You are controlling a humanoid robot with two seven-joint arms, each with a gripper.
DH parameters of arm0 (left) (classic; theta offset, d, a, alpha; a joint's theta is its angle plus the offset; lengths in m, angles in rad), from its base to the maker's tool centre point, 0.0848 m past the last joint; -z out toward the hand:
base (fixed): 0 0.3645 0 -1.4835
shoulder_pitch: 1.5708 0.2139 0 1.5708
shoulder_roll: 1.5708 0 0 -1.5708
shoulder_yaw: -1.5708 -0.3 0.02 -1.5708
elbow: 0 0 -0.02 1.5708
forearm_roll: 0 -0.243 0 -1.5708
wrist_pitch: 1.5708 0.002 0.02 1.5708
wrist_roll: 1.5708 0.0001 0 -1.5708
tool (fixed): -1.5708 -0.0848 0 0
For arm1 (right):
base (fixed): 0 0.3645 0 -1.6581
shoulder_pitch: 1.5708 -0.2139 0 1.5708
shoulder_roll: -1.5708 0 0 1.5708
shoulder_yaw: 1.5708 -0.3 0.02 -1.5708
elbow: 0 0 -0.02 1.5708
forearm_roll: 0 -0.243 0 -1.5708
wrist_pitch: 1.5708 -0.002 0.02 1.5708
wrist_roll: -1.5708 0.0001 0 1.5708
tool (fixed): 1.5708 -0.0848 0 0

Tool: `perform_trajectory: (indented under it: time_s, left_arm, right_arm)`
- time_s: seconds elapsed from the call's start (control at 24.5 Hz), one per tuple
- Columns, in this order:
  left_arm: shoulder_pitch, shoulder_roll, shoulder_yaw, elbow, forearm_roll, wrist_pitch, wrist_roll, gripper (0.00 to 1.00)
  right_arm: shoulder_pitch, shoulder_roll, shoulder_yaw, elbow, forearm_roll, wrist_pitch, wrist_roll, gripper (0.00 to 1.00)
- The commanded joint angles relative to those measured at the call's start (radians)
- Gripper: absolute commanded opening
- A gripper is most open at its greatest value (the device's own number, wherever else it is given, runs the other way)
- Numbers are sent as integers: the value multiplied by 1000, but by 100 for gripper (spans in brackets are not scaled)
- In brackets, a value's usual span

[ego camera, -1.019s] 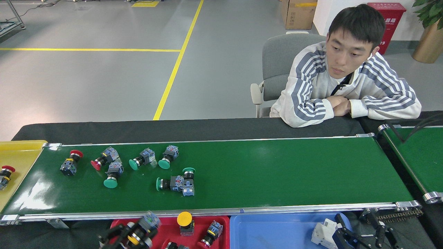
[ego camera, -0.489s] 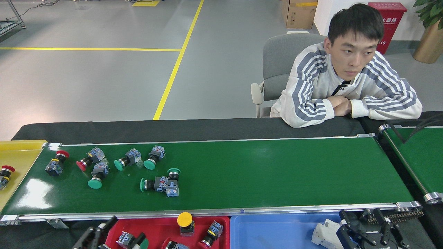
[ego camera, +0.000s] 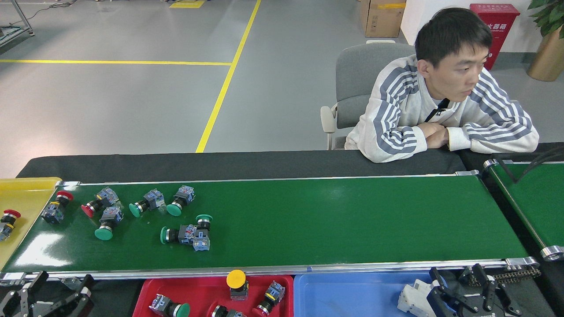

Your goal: Pick switch part from conveyor to tray

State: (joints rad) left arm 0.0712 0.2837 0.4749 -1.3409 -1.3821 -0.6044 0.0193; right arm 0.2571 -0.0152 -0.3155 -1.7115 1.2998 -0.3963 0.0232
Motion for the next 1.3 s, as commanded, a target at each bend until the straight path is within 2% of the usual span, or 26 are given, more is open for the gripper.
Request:
perform_trajectory:
  time_s: [0.0, 0.16, 0.37, 0.53, 0.65, 0.69, 0.73, 0.77, 0.82, 0.86, 0.94, 1.1, 1.26]
  left_arm:
    - [-96, 48, -56, 110, -2, -11, 8, 100]
    - [-175, 123, -137, 250, 6, -11, 16, 100]
    - [-291, 126, -160, 396, -3, 18, 25, 100]
    - [-350, 130, -199, 473, -6, 112, 31, 100]
    - [-407, 130, -274, 542, -6, 259, 83, 98]
    - [-433, 130, -311, 580, -6, 333, 113, 94]
    - [-459, 130, -354, 618, -6, 379, 143, 85]
    - [-484, 130, -398, 654, -5, 406, 180, 71]
    - [-502, 130, -424, 687, -2, 410, 218, 52]
    - [-505, 130, -430, 710, 0, 406, 247, 36]
    - [-504, 130, -437, 721, 0, 399, 280, 23]
    - [-498, 127, -438, 717, -3, 345, 292, 11]
    - [-476, 120, -479, 675, -3, 333, 297, 8]
  right_arm:
    - [-10, -8, -5, -19, -1, -9, -2, 100]
    - [-9, -11, -4, -39, -1, -19, -2, 100]
    - [-9, -9, -4, -37, -1, -69, -2, 100]
    - [-9, -6, -4, -37, -1, -72, 0, 100]
    - [-7, -6, -4, -34, -1, -95, 3, 100]
    - [-7, -6, -4, -34, -1, -95, 3, 100]
    - [-9, -6, -4, -33, -1, -95, 3, 100]
    - [-9, -6, -5, -31, -2, -92, 3, 100]
    - [-9, -6, -7, -31, -2, -90, 4, 100]
    - [-7, -5, -7, -31, -2, -90, 4, 100]
    - [-7, -5, -7, -31, -2, -93, 4, 100]
    - [-9, -5, -19, -31, -4, -87, 7, 100]
    - [-6, 3, -36, -30, -4, -87, 7, 100]
